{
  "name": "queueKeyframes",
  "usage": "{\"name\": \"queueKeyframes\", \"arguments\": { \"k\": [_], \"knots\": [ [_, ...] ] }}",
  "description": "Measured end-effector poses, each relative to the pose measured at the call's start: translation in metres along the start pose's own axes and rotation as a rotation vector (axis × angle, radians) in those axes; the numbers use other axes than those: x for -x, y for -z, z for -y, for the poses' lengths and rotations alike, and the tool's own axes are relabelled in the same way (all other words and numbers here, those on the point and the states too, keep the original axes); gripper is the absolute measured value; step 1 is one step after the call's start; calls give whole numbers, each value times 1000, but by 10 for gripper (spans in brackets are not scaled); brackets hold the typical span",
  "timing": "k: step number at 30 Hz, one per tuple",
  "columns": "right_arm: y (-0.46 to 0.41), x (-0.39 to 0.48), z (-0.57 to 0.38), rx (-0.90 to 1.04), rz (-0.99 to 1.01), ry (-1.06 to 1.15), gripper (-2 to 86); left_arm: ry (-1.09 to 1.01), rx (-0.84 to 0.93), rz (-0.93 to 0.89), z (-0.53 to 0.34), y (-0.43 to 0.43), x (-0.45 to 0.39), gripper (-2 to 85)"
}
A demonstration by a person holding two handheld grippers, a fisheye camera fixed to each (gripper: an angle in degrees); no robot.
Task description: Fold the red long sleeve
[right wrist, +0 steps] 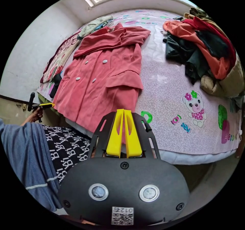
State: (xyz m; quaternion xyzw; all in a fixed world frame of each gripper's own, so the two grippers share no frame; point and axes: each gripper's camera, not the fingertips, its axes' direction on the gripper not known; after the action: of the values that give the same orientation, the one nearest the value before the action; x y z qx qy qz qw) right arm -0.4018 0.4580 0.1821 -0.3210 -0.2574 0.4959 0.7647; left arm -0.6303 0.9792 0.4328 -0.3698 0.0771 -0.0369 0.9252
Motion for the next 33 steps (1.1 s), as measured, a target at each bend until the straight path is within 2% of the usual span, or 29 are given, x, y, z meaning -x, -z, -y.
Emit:
{"name": "queueKeyframes", "arguments": {
  "k": [3, 7, 11, 16, 22, 24, 28, 33],
  "knots": [
    [6, -27, -18, 39, 26, -63, 109, 35, 33, 12, -13, -10, -5, 21],
    [7, -51, -28, 62, 129, -125, 107, 21, -85, 111, -48, 0, -36, 36],
    [14, -73, -32, 29, 154, -177, 102, -221, -262, 312, -93, 11, -120, 46],
    [22, -83, -29, 53, 171, -153, 91, -507, -285, 427, -114, -15, -212, 58],
    [34, -90, -17, 130, 186, -118, 69, -778, -326, 420, -129, -48, -303, 85],
    [47, -99, -11, 131, 257, -161, 60, -851, -338, 431, -136, -56, -327, 97],
    [92, -131, 2, 8, 654, -361, 36, -987, -336, 424, -152, -77, -371, 121],
    [134, -128, 30, 3, 669, -335, 23, -1030, -343, 379, -167, -91, -410, 139]
  ]
}}
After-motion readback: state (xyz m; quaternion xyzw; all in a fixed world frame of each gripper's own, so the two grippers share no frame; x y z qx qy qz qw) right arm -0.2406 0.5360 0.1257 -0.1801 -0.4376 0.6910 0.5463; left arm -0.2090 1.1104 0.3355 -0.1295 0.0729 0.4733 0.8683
